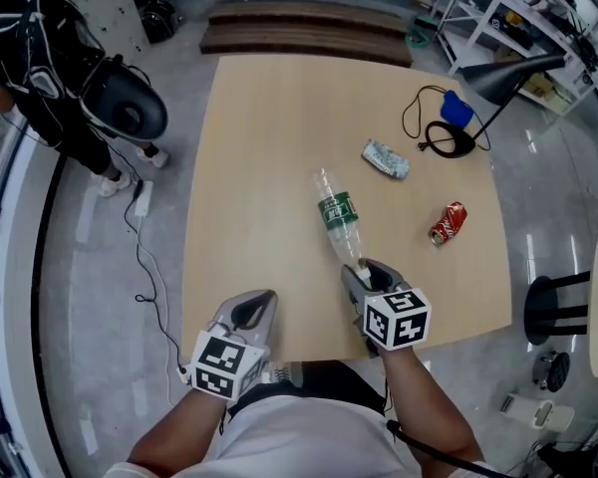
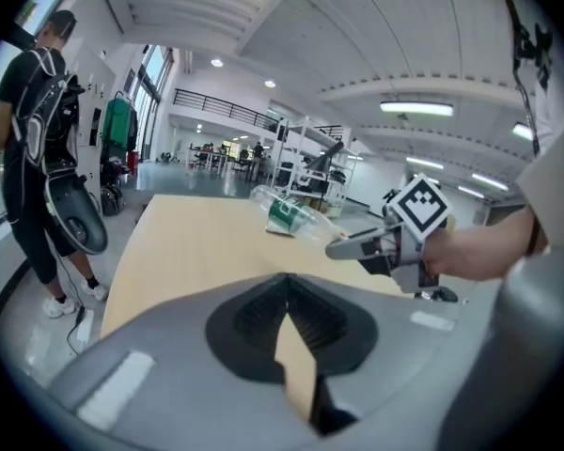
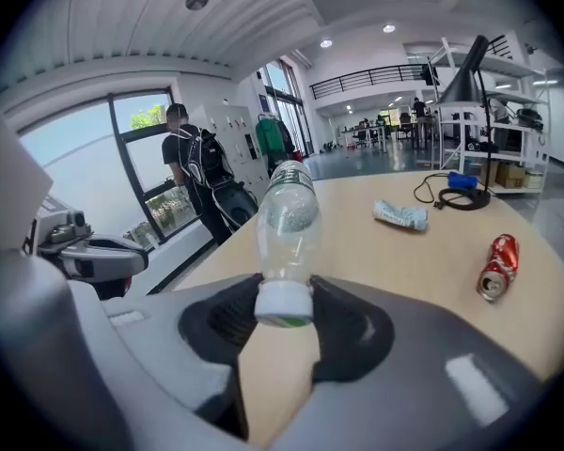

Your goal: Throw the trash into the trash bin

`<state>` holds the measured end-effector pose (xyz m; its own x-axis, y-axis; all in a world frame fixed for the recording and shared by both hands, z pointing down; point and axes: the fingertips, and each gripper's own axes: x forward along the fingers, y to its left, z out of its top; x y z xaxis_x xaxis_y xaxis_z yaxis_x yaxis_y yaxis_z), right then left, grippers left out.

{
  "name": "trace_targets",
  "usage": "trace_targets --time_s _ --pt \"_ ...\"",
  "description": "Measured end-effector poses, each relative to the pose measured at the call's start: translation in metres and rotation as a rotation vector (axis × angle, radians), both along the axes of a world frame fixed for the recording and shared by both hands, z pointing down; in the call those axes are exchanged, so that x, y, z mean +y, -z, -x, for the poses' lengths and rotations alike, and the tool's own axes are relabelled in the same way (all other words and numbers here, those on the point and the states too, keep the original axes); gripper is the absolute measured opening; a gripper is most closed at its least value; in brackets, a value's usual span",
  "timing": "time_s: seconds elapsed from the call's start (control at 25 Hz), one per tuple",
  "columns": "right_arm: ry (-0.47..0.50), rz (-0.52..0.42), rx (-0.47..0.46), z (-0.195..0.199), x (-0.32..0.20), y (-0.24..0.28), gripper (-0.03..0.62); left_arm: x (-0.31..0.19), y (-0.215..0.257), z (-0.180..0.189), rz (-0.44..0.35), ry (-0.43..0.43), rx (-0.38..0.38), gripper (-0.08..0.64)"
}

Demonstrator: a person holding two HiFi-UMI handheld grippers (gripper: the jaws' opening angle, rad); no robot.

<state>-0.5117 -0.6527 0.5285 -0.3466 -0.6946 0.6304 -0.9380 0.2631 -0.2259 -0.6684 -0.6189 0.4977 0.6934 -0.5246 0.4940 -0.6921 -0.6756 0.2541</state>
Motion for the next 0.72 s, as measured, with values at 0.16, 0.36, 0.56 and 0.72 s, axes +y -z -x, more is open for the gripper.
trace_targets --time_s 0.16,0.36,0.56,0.72 --pt "-0.042 -0.049 -0.022 -0.007 0.042 0.033 0.153 0.016 0.016 -0.008 -0.037 -0.055 0.048 0.006" --pt "-0.119 -0.086 -0.034 -0.014 0.104 0.073 0.153 0.041 0.043 -0.023 -0.073 -0.161 0.080 0.006" --pt "-0.177 -0.141 -0.021 -0.035 0.152 0.088 0.153 0.059 0.048 -0.059 -0.103 -0.256 0.102 0.006" --pt "-0.260 -0.181 -0.025 -0.060 0.177 0.081 0.153 0.060 0.040 -0.101 -0.140 -0.349 0.126 0.006"
